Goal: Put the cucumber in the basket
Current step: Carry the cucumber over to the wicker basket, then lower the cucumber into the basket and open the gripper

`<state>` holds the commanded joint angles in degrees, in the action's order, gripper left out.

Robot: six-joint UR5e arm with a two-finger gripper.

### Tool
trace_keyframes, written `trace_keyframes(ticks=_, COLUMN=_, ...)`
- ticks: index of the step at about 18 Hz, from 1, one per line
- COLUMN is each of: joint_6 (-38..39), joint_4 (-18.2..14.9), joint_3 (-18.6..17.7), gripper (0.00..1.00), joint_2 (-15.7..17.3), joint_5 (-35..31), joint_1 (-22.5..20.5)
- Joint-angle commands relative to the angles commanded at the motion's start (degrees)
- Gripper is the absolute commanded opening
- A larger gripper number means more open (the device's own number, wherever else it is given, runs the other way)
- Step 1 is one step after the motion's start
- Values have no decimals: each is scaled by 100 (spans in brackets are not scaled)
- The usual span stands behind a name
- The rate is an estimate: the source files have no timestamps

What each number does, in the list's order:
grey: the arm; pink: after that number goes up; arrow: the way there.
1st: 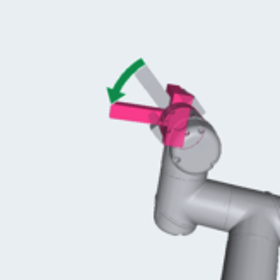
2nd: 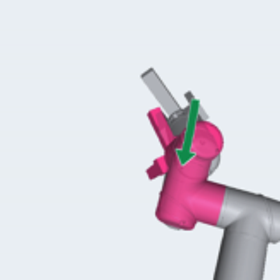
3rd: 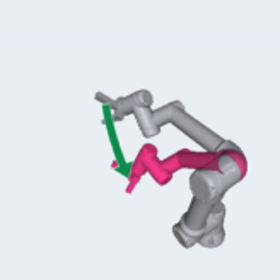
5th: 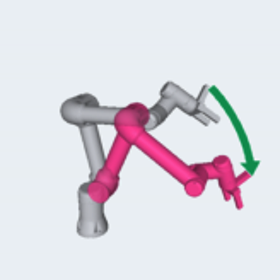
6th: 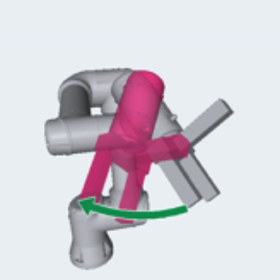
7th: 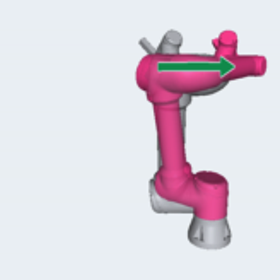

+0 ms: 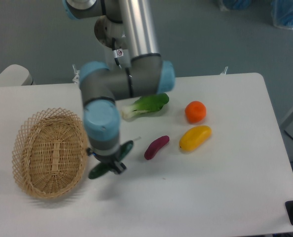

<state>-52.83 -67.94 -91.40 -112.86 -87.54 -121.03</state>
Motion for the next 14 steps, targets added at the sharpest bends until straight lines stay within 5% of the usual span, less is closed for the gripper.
trace_keyframes(ticks=14, joint_6=2187, joint_4=44, joint_3=-53, gripper=10, joint_2=-482, joint_5=307, joint_1=862)
